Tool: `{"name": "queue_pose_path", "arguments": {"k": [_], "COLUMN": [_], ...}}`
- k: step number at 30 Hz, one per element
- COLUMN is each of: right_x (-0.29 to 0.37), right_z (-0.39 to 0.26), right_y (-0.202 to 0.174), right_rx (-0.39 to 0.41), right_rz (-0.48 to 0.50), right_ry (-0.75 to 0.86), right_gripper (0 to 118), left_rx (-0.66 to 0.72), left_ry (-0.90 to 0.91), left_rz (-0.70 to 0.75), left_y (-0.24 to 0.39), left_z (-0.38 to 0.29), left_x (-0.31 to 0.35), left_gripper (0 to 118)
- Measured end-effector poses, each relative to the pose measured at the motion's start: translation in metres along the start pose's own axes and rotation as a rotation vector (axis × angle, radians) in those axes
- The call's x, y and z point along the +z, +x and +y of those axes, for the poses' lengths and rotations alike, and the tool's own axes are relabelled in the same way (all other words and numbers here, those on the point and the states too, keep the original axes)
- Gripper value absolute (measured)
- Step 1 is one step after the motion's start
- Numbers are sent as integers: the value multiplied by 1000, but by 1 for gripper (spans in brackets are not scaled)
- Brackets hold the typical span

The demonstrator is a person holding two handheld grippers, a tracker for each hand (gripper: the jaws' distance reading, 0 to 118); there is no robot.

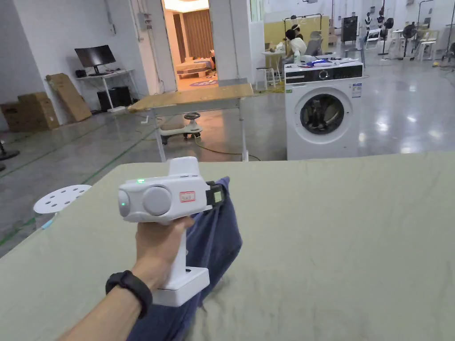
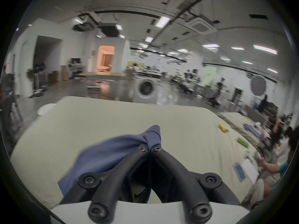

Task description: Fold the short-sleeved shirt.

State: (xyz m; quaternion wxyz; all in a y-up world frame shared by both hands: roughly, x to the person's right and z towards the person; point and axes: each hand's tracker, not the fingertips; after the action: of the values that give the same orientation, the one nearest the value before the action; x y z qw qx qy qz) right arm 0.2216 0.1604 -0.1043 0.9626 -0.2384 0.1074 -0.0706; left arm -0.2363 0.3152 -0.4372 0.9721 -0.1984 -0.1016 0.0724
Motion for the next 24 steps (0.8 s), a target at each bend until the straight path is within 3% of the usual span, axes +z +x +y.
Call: {"name": "queue_pose_path", "arguments": {"k": [7,13,15,18,20,21,22,23,24], "right_x": [23,25,21,16,10,8,6,5,3], "right_z": [-3,-9,-10,-9,-7,-7,-5,-1,3], "right_y": [22,22,19,12,7,5,3,0,-3], "right_rx": [-44,-75,-75,-60,-95,-121,-126,-114,-97], "right_rz": [-78,-86,-76,-53,-10,22,40,47,57], "right_ry": [15,13,11,10,23,39,42,47,54], "right_gripper": [1,1,1,1,1,1,1,1,1], "left_rx": [-26,60,44,-29,-94,-85,-96,-111,-145], "left_ry": [-303,-462,-500,-476,-431,-410,-376,-326,-257], "left_rz": [-412,-724,-783,-754,-756,-762,-756,-746,-732], "left_y": [153,241,258,273,266,263,257,248,237], "left_z": [-128,-240,-263,-280,-279,-273,-264,-252,-237], "left_x": [-69,-30,-15,-2,3,9,18,29,44], "left_gripper": [0,0,0,0,18,34,60,71,73]}}
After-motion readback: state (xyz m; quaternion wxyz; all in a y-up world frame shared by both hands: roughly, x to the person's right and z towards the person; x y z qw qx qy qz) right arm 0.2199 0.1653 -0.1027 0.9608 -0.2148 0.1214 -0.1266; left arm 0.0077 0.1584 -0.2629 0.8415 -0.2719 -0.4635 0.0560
